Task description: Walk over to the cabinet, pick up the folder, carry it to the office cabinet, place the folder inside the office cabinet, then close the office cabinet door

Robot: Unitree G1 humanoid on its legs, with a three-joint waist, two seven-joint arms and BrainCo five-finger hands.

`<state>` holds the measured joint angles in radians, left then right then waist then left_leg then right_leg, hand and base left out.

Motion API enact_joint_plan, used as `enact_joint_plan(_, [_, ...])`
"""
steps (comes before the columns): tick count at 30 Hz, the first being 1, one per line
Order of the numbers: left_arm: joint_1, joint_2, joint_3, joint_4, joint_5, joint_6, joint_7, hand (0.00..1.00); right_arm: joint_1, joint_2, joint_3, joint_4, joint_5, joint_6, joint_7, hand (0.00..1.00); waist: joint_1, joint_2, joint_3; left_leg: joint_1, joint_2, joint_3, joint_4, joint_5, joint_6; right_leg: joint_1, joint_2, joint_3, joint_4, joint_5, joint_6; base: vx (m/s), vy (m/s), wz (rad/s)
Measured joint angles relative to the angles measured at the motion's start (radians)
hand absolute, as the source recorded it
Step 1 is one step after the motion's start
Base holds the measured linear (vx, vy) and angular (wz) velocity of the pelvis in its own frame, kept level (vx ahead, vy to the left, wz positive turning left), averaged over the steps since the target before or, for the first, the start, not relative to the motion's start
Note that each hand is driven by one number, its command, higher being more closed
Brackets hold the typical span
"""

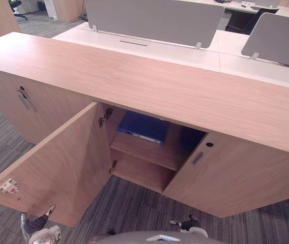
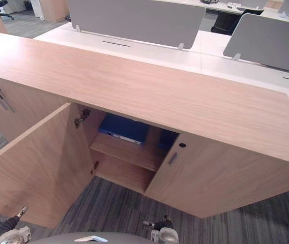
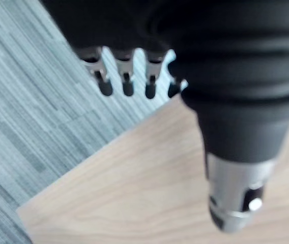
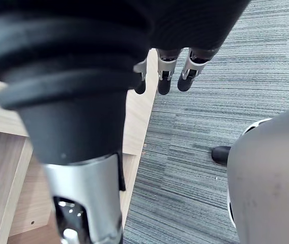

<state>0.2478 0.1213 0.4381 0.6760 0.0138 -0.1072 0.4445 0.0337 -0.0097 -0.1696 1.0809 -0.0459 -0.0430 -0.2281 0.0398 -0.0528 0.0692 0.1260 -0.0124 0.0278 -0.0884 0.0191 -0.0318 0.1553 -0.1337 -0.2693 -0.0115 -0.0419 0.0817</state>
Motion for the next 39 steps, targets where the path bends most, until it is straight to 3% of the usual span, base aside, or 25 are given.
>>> enact_joint_plan(5, [0.0, 0.0, -0.002, -0.001, 0.0, 0.0, 0.0, 0.0, 0.0, 0.0, 0.0, 0.0, 0.0, 0.001, 0.0, 0.0, 0.001, 0.002, -0.002, 0.0, 0.0, -0.001, 0.0, 0.0, 0.0, 0.001, 0.0, -0.002, 0.0, 0.0, 0.0, 0.0, 0.0, 0.0])
enact_joint_plan(7, [-0.002, 0.037, 0.114, -0.032, 0.009, 0.006, -0.038, 0.0, 0.004, -0.002, -0.015, 0.001, 0.0, 0.002, 0.001, 0.0, 0.013, 0.002, -0.003, 0.001, 0.001, -0.002, 0.0, -0.001, 0.0, 0.005, 0.001, -0.005, -0.003, -0.002, -0.002, 0.0, 0.0, 0.03])
enact_joint_plan(8, [-0.005, 0.1, 0.182, -0.079, -0.021, 0.007, -0.094, 0.0, 0.005, -0.001, -0.011, 0.001, 0.0, 0.002, 0.01, 0.0, 0.007, -0.001, -0.005, 0.002, 0.003, -0.004, 0.0, -0.006, 0.001, 0.01, 0.003, -0.013, -0.008, -0.003, -0.002, 0.0, 0.0, 0.08])
enact_joint_plan(9, [0.0, 0.13, 0.178, -0.096, -0.026, 0.006, -0.108, 0.0, 0.007, 0.001, -0.008, 0.001, 0.0, 0.002, 0.011, 0.0, 0.009, -0.001, -0.005, 0.004, 0.004, -0.004, 0.0, -0.008, 0.0, 0.013, 0.003, -0.013, -0.009, -0.004, -0.002, 0.0, 0.0, 0.05])
enact_joint_plan(10, [0.015, 0.177, 0.104, -0.114, -0.007, 0.002, -0.105, 0.0, 0.013, -0.001, -0.007, -0.003, 0.0, 0.002, 0.006, 0.0, 0.017, 0.006, -0.007, 0.009, 0.002, -0.002, 0.0, -0.011, 0.001, 0.017, 0.002, -0.011, -0.009, -0.005, -0.002, 0.0, 0.0, 0.0])
enact_joint_plan(12, [0.012, 0.134, 0.051, -0.15, 0.001, -0.014, -0.085, 0.0, 0.013, -0.012, 0.004, -0.003, -0.001, 0.002, 0.006, 0.0, 0.016, 0.014, -0.009, 0.014, -0.004, -0.002, 0.0, -0.01, 0.002, 0.019, -0.003, -0.004, -0.006, -0.005, -0.003, 0.0, 0.015, -0.03])
enact_joint_plan(14, [0.002, 0.042, 0.019, -0.136, -0.001, -0.011, -0.037, 0.0, 0.012, -0.01, 0.008, -0.003, -0.001, 0.003, 0.006, 0.0, 0.016, 0.013, -0.009, 0.013, -0.007, -0.002, 0.0, -0.01, 0.002, 0.019, -0.005, -0.003, -0.007, -0.006, -0.004, 0.0, 0.0, 0.0])
enact_joint_plan(18, [0.044, 0.014, -0.041, -0.13, 0.001, -0.012, -0.029, 0.0, 0.014, -0.008, 0.009, -0.001, -0.002, 0.004, 0.006, 0.0, 0.022, 0.002, -0.014, 0.013, -0.005, -0.01, 0.0, -0.009, 0.001, 0.023, -0.003, -0.015, -0.004, -0.006, -0.005, -0.01, -0.023, 0.08])
enact_joint_plan(35, [0.071, 0.018, -0.198, -0.057, 0.0, -0.008, -0.09, 0.0, 0.011, -0.008, 0.009, -0.002, -0.013, 0.008, 0.007, 0.0, 0.013, 0.01, -0.01, 0.004, -0.006, -0.017, 0.0, 0.015, 0.004, 0.008, -0.002, 0.017, 0.004, -0.004, 0.008, -0.07, -0.008, 0.02])
enact_joint_plan(39, [0.11, 0.036, -0.257, -0.078, -0.001, 0.01, -0.142, 0.0, 0.012, -0.008, 0.01, -0.003, -0.032, 0.009, 0.008, 0.0, 0.008, 0.011, -0.01, -0.007, -0.01, -0.009, 0.0, 0.018, 0.005, -0.003, -0.003, 0.044, -0.001, 0.004, 0.014, -0.03, 0.017, -0.04])
